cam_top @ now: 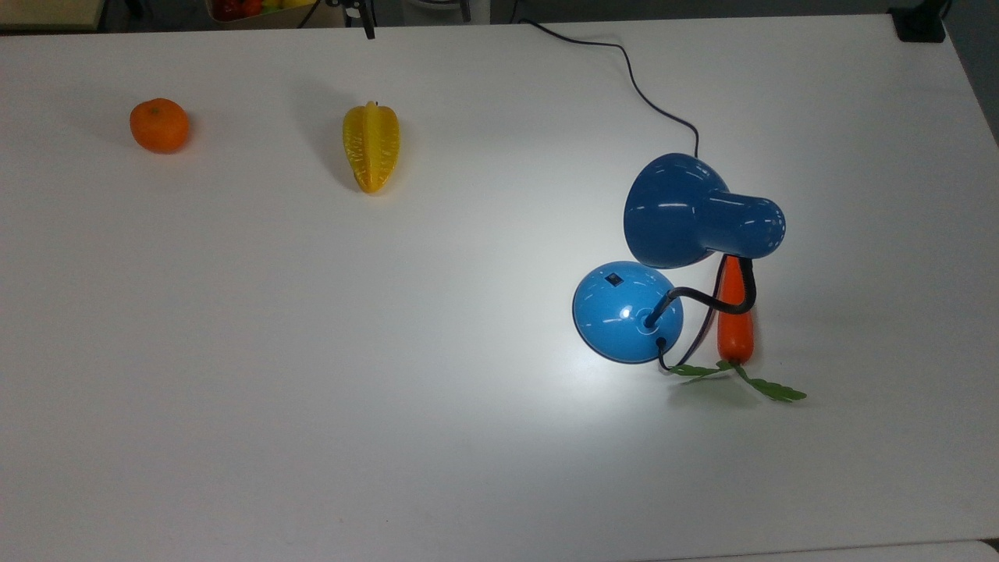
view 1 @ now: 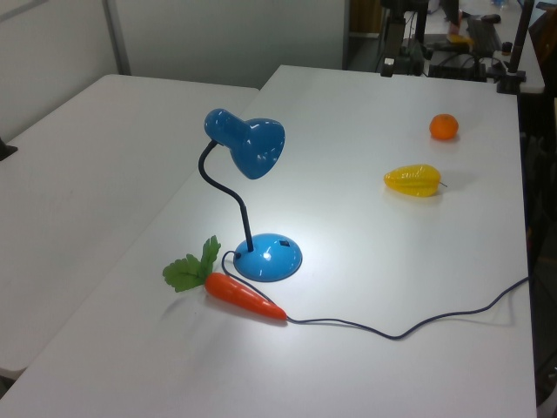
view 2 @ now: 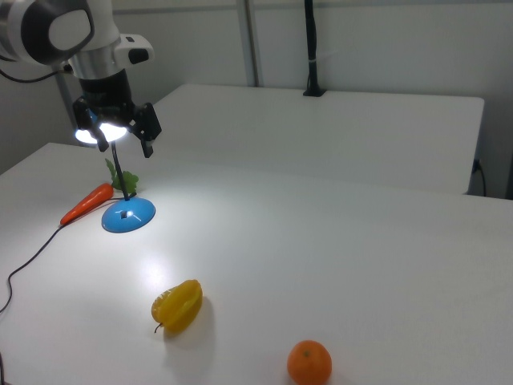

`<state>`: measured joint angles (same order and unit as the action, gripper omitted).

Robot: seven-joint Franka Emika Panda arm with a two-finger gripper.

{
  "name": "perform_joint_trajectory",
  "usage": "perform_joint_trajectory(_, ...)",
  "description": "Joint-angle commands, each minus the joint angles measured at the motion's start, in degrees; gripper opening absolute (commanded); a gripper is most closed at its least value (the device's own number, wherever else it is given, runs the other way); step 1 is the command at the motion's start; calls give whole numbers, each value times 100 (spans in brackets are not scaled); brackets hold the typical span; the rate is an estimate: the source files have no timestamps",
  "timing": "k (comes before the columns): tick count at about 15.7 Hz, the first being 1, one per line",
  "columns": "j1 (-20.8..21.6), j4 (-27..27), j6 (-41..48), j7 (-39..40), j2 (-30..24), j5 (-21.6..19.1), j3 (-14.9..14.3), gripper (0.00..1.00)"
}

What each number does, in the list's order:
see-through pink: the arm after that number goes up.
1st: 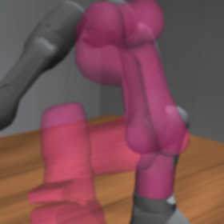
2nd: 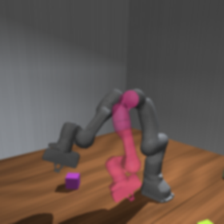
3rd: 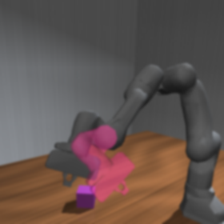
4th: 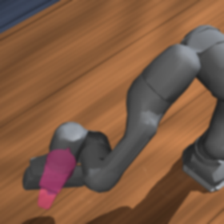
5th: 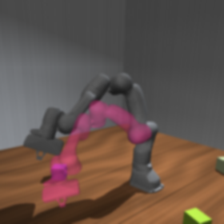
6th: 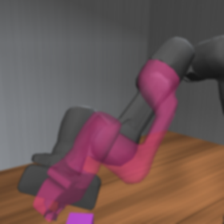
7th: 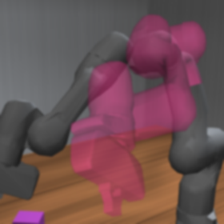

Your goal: Turn off lamp

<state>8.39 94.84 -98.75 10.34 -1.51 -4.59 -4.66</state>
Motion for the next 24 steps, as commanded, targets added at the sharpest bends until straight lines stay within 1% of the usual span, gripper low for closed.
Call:
perform_joint_trajectory(1,75,122,-197,126,-51,-112,-61,93)
perform_joint_trajectory(2,75,122,-241,135,-51,-121,-61,85)
perform_joint_trajectory(4,75,131,-294,135,-43,-121,-61,65)
perform_joint_trajectory(6,75,131,-294,135,-34,-121,-53,40)
perform_joint_trajectory(7,75,140,-294,135,-25,-121,-61,27)
perform_joint_trajectory(8,75,166,-320,135,-25,-121,-53,18)
perform_joint_trajectory(10,75,219,-416,135,-25,-121,-53,5)
perform_joint_trajectory(13,110,228,-443,82,-7,-130,-53,2)
perform_joint_trajectory(14,197,236,-443,73,27,-130,-53,0)
perform_joint_trajectory(19,259,307,-452,64,54,-130,-35,0)
perform_joint_trajectory(22,373,307,-452,143,142,-121,-26,0)
perform_joint_trajectory(24,443,307,-452,371,186,-121,-26,0)
